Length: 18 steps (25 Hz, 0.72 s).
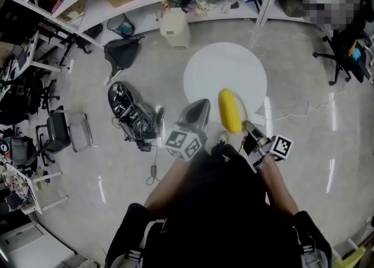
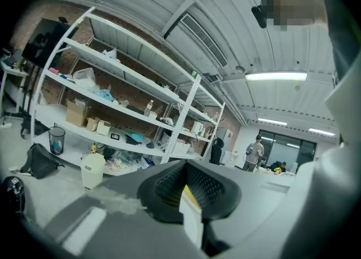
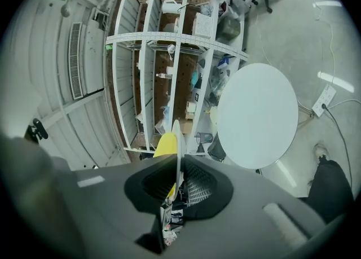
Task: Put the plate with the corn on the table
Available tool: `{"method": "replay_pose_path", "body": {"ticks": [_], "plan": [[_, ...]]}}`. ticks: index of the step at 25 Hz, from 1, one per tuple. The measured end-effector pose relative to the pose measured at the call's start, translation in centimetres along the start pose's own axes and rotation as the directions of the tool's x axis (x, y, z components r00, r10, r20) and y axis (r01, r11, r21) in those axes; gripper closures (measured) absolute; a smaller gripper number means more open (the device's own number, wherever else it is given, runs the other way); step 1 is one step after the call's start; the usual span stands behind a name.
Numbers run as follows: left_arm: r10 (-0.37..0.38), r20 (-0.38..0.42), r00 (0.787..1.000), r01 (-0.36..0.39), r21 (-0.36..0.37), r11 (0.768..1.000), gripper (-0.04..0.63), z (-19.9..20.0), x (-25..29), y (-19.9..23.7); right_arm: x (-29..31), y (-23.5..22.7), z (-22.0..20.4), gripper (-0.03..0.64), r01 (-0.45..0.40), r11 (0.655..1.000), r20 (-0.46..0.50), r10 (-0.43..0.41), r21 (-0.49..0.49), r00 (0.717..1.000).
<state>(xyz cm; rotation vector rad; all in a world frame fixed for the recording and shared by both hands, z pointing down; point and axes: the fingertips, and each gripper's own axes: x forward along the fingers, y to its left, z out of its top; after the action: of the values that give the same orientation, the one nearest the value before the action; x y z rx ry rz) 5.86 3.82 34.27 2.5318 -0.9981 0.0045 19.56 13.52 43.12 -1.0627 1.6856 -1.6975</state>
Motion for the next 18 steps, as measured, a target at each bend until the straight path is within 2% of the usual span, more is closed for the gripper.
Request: {"method": "replay_pose_path", "body": {"ticks": [7, 18], "plan": [[0.052, 0.009, 0.999, -0.052, 0.013, 0.999, 0.591, 0.4, 1.6, 1.0, 1.0, -1.0, 1.8, 0.575, 0.027, 1.0, -0.003, -0.027, 0.006, 1.0], [0.054, 0.012, 0.998, -0.055, 0.024, 0.998, 0.591, 0.5, 3.9, 2.4, 4.2, -1.4, 4.0, 0.575, 0.011, 1.0, 0.011, -0.011, 0.003, 1.0]]}}
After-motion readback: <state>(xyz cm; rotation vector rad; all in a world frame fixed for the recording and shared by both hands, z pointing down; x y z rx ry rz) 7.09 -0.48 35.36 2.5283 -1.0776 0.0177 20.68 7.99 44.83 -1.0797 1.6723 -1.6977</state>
